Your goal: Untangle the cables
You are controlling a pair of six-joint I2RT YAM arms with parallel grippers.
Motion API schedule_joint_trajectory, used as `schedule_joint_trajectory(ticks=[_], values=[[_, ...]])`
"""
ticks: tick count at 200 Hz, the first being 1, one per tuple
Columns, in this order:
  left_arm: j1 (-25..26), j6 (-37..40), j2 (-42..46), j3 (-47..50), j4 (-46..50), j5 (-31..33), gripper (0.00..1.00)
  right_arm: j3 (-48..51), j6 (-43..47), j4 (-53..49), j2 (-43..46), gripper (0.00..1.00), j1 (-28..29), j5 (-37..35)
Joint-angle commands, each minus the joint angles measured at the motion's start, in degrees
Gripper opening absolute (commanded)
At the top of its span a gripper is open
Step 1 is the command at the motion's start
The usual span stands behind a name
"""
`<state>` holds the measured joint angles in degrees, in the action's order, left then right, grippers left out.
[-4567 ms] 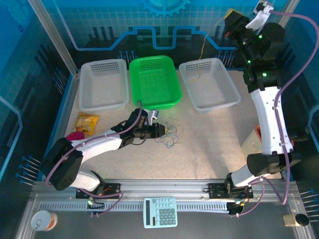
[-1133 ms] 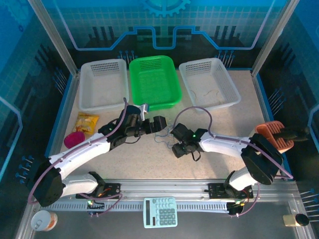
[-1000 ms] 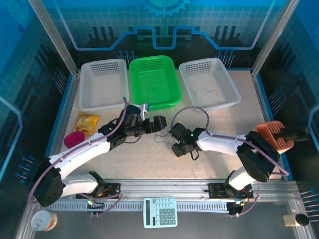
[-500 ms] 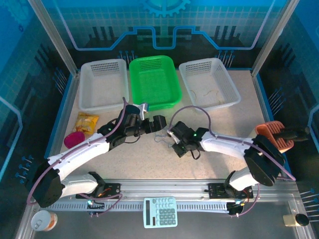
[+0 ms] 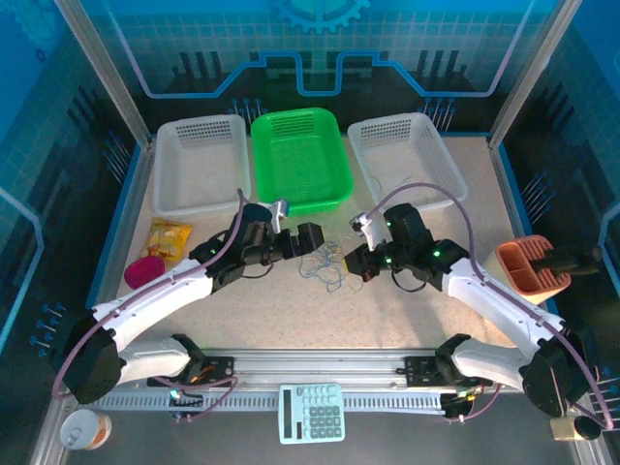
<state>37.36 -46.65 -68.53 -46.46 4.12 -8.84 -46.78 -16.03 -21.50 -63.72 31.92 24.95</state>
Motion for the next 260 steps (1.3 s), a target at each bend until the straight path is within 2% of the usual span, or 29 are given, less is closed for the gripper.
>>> schedule_joint_trajectory(ticks=[1,30,46,74,97,139,212,260], values=[[0.2,-0.5,-0.1,-1.4,-1.6,-1.8,0.99,0.4,-5.2,4.8,1.4,0.00,-1.8,5.1],[0.3,0.2,0.6,0.4,-3.7,-3.9,0.99,-0.4,-9.3,7.3,2.6,0.00,-2.7,2.0],[0.4,1.4,1.6,2.3,-6.9,-6.8,0.94,-1.5,-12.2,8.8,3.6,0.00,-3.2,0.4],[0.6,3.6,4.5,5.4,-10.3,-8.1,0.85,-5.0,-15.9,9.5,5.0,0.00,-3.1,-2.5],[1.4,6.3,5.5,5.3,-12.4,-10.8,0.82,-7.7,-18.3,10.0,5.4,0.00,-3.1,-4.3],[3.6,11.3,2.9,-0.6,-9.1,-10.6,0.78,-14.3,-20.4,10.7,4.7,0.00,-2.1,-7.2],[4.8,14.4,-5.1,-9.1,-9.5,-9.4,0.78,-25.0,-21.4,12.2,-1.1,0.00,0.1,-8.8],[4.9,14.2,-6.8,-8.0,-11.5,-8.9,0.63,-32.8,-21.7,12.6,-3.8,0.00,0.6,-9.4]])
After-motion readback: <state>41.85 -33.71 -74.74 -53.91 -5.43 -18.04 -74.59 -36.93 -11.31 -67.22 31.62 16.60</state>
